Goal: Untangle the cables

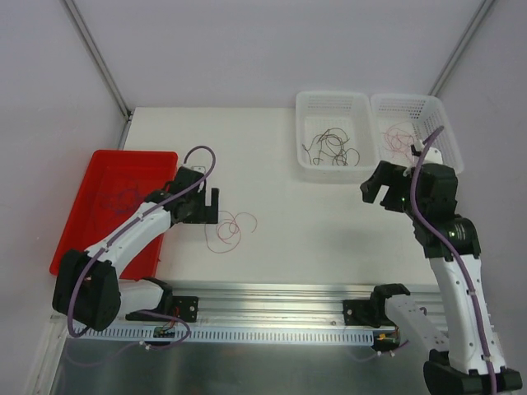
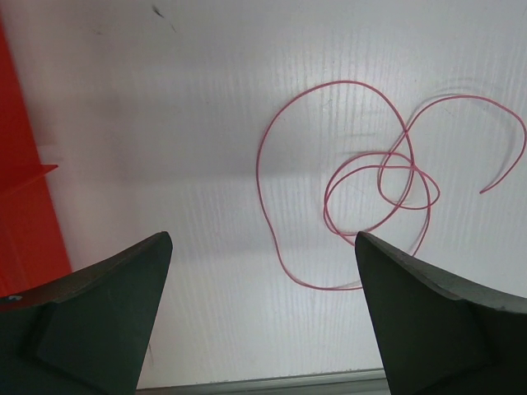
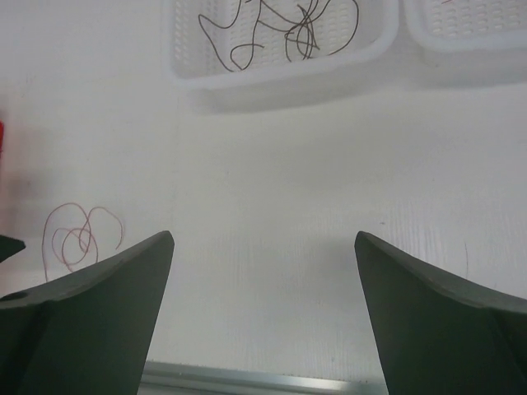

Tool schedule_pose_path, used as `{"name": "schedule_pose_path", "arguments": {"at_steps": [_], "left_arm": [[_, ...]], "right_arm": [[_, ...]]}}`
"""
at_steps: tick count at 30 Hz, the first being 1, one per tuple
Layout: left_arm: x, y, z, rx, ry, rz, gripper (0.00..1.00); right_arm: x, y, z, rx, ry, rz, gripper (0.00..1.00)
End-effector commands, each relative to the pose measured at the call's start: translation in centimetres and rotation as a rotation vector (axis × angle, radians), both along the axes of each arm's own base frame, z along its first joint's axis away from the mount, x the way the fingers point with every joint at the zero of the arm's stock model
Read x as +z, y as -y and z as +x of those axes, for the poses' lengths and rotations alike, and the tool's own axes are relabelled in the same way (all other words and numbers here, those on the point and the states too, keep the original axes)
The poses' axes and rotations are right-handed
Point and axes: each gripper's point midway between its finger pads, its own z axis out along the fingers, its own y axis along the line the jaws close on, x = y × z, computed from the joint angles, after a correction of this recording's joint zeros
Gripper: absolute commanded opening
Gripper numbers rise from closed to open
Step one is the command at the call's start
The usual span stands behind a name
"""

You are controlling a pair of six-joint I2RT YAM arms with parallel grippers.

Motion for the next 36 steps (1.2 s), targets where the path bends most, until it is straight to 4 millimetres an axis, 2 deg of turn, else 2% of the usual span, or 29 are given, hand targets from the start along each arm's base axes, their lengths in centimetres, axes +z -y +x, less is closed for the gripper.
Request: {"name": "schedule_pose_path", "arguments": {"at_steps": [1,5,12,16,22,26,29,30,33,34,36], "left_arm": [[0.2,1.4,0.5,0.011,-0.023,-0.073,0.95],[-0.5,2.1,0.5,0.087,-0.065,-0.102,0.91],[-2.8,2.5,0.4,0.159,-0.148,-0.076,0.84],[-3.8,2.9,-0.1,0.181,-0.158,-0.028,0.84],[-5.7,2.5,-0.7,0.221,-0.198,0.055,0.78],[-6.4,1.9,-1.5,0.246,-0.227,0.129,0.68],[-7.2,1.6,-1.9,0.256,-0.248,0.165,0.57],[-7.5,1.6,-2.1,0.257,-0.258,0.171,0.50],[-8.3,1.7,-2.5,0.249,-0.288,0.192,0.37],[-8.6,1.7,-2.7,0.245,-0.300,0.199,0.27],[-8.8,2.0,-2.8,0.230,-0.310,0.197,0.14]], "right_arm": [[-1.1,-1.3,-2.8,0.058,-0.026,0.068,0.97],[-2.5,-2.2,-4.5,0.095,-0.023,0.121,0.97],[-3.4,-3.2,-5.9,0.161,-0.022,0.151,0.97],[-4.6,-3.4,-6.7,0.178,-0.035,0.162,0.97],[-4.8,-3.8,-7.6,0.206,-0.027,0.172,0.97],[-4.8,-3.8,-8.1,0.217,-0.016,0.170,0.97],[-4.9,-4.1,-8.1,0.228,-0.014,0.182,0.97],[-4.9,-4.2,-8.1,0.235,-0.014,0.188,0.97],[-5.4,-4.7,-8.2,0.253,-0.025,0.214,0.97],[-5.4,-4.9,-8.2,0.260,-0.025,0.224,0.97],[-5.6,-5.1,-8.1,0.266,-0.025,0.232,0.97]]}}
